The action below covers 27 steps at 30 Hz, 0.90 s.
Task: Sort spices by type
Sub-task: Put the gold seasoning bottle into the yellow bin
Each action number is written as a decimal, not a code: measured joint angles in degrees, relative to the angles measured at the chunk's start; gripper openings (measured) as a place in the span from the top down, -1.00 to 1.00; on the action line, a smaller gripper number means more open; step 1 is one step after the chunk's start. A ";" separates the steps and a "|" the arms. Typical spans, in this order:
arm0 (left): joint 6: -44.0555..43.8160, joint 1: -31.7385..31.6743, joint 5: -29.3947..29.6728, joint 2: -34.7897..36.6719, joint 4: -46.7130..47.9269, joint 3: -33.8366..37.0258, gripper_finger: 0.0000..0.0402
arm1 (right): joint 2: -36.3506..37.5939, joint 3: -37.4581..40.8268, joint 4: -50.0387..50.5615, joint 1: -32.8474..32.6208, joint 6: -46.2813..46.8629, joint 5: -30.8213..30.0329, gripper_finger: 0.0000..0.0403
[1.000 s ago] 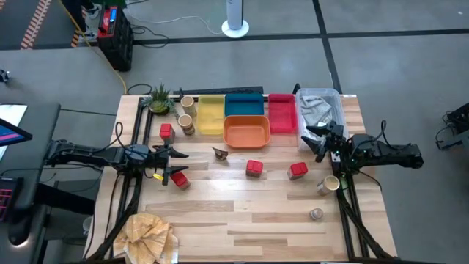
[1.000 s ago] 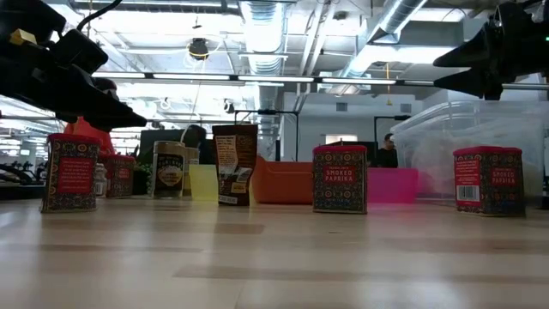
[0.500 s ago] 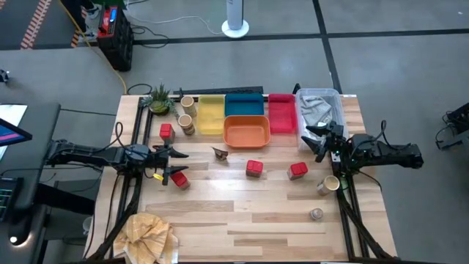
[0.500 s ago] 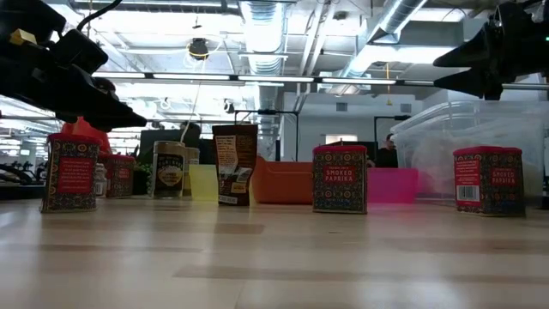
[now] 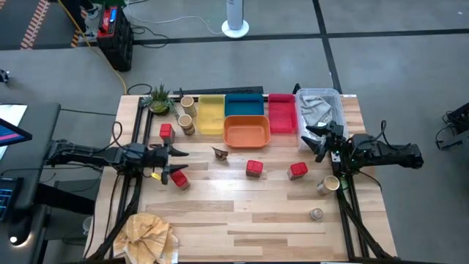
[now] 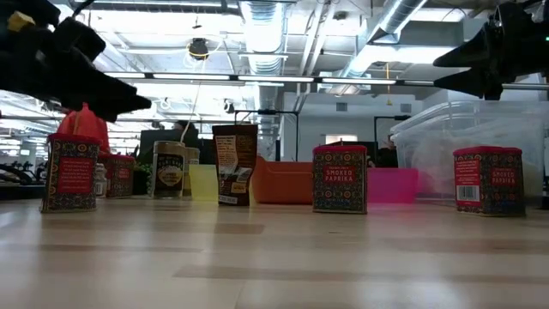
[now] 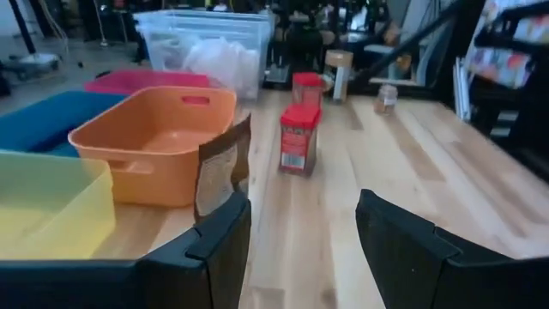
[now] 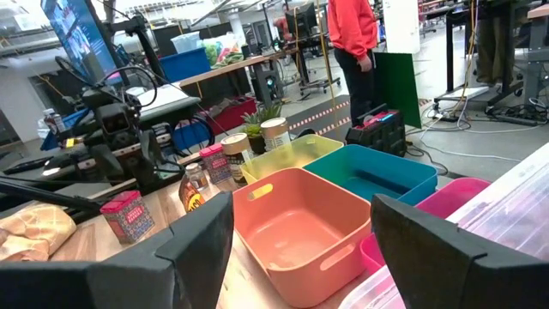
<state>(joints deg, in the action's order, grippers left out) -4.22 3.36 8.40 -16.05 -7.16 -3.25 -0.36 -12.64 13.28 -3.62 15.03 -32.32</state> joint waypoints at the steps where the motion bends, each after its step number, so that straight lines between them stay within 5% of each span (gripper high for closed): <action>1: -1.41 0.00 0.00 -0.06 0.17 0.00 0.00 | 0.02 0.00 0.00 0.00 0.00 0.00 -0.49; 8: -10.11 0.00 -0.33 -0.06 -0.48 -0.02 0.00 | 0.00 -0.01 0.00 0.00 -0.28 0.00 -0.49; 17: -6.21 -0.79 3.49 -0.22 -1.31 -4.35 0.00 | 0.00 0.02 -5.19 0.44 7.34 -0.83 -0.49; 27: -5.37 -4.20 10.09 -8.27 2.77 -11.50 0.00 | 0.02 0.02 -16.68 2.91 7.48 -0.83 -0.49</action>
<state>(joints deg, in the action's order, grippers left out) -9.59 -0.85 18.50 -24.32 -4.39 -14.75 -0.34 -12.62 -3.40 -0.71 22.50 -33.15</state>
